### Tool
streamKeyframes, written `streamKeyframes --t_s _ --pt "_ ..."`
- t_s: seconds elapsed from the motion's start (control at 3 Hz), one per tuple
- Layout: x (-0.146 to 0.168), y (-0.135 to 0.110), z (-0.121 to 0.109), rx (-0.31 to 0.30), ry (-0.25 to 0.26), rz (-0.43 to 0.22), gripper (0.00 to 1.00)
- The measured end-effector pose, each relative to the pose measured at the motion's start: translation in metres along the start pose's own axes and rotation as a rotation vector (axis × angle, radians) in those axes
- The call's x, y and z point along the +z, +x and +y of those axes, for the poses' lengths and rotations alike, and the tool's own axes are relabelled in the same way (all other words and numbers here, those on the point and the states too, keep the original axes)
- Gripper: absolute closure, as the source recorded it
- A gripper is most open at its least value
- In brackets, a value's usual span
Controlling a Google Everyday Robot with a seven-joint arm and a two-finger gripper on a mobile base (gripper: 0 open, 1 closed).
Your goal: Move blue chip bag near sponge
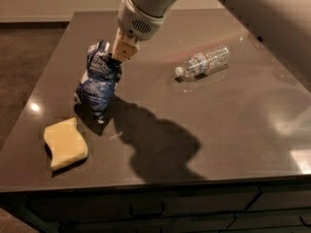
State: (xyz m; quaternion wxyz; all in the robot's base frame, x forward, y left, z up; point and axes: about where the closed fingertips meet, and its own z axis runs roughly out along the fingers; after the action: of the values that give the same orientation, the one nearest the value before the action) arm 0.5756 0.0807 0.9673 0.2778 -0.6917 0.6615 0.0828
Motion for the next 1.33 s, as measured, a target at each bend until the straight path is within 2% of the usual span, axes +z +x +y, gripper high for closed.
streamKeyframes --t_s 0.33,0.67,1.33 --pt "-0.002 -0.01 0.031 -0.031 -0.034 -0.008 0.84" --pt "0.005 -0.011 0.049 -0.038 -0.07 0.007 0.59" --pt "0.007 -0.012 0.051 -0.042 -0.074 0.008 0.13"
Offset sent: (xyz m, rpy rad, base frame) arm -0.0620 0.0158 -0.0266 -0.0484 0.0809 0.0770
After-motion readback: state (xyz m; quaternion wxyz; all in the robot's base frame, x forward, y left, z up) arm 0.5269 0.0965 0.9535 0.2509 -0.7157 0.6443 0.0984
